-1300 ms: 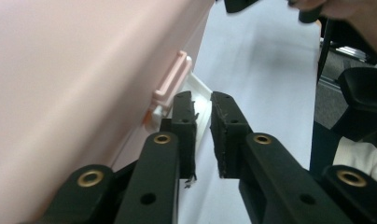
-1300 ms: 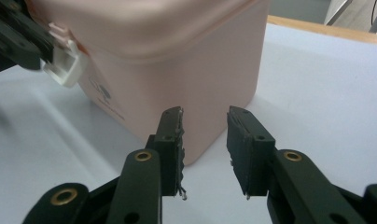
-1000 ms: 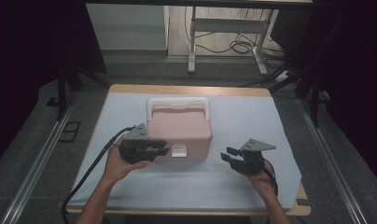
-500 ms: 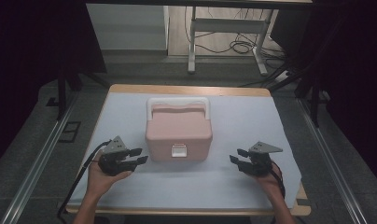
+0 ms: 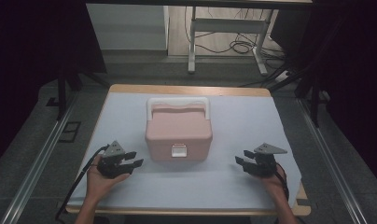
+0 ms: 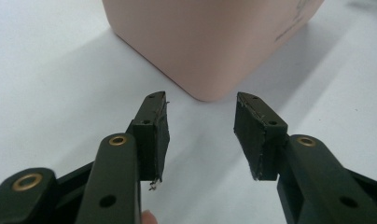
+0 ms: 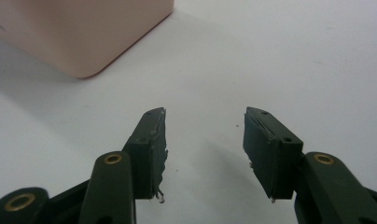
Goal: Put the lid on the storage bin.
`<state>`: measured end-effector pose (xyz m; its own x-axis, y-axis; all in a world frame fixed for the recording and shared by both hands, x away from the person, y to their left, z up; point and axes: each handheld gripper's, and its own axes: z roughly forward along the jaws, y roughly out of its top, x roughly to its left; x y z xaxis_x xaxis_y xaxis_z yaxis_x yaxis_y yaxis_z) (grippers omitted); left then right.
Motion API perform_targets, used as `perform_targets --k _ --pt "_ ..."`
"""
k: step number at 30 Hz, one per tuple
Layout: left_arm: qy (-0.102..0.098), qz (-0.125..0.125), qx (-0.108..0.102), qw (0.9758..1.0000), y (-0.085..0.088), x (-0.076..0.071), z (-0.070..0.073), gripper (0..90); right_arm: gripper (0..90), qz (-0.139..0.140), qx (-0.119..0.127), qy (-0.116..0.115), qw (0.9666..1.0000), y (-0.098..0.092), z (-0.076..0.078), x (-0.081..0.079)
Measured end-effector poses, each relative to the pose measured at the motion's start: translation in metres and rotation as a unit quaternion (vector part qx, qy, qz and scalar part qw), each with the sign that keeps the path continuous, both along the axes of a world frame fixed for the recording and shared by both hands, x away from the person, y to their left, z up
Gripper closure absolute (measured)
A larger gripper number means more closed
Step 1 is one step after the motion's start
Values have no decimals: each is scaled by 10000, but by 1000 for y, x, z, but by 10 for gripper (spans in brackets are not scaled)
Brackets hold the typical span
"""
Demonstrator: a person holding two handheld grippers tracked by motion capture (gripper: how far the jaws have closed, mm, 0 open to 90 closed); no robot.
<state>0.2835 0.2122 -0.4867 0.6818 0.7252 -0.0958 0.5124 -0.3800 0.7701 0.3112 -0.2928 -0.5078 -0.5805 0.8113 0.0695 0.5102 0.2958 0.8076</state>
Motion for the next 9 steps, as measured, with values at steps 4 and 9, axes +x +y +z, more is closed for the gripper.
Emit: perform_targets --k 4,9 --pt "13 -7 20 10000 0 1 -2 527 483 -10 -22 -11 10000 0 0 0" --pt "112 -25 201 9997 -1 5 -8 484 464 -27 -49 -63 10000 0 0 0"
